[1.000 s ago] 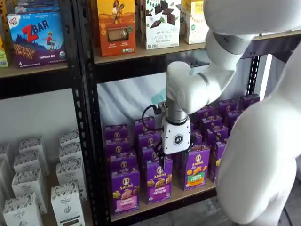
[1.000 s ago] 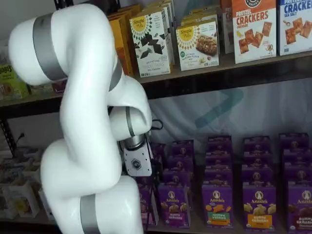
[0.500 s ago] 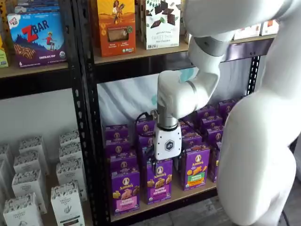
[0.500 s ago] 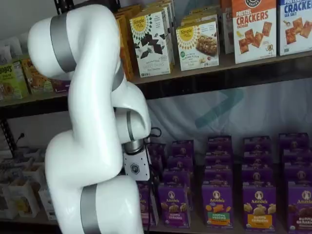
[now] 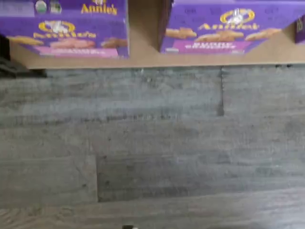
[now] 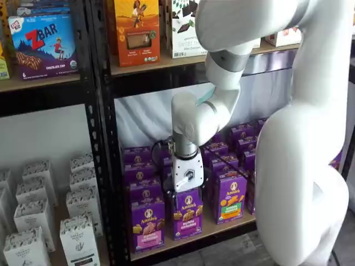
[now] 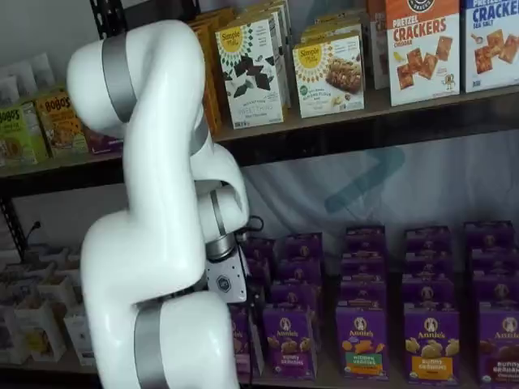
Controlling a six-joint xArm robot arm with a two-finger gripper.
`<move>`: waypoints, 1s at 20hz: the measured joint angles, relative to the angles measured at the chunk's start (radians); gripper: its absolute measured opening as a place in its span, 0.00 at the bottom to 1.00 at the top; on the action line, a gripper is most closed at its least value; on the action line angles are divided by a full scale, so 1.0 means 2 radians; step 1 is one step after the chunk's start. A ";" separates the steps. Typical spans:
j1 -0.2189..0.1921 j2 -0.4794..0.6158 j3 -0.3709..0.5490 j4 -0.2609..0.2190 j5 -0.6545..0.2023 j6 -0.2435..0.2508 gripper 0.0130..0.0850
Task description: Pick up the purple box with a pink patch in the middle, on the bottom shelf, the first box from the left
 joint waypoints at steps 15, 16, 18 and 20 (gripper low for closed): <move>-0.003 0.108 -0.077 0.114 -0.074 -0.109 1.00; -0.004 0.114 -0.082 0.109 -0.079 -0.106 1.00; -0.008 0.128 -0.092 0.100 -0.094 -0.102 1.00; -0.011 0.138 -0.100 0.085 -0.102 -0.090 1.00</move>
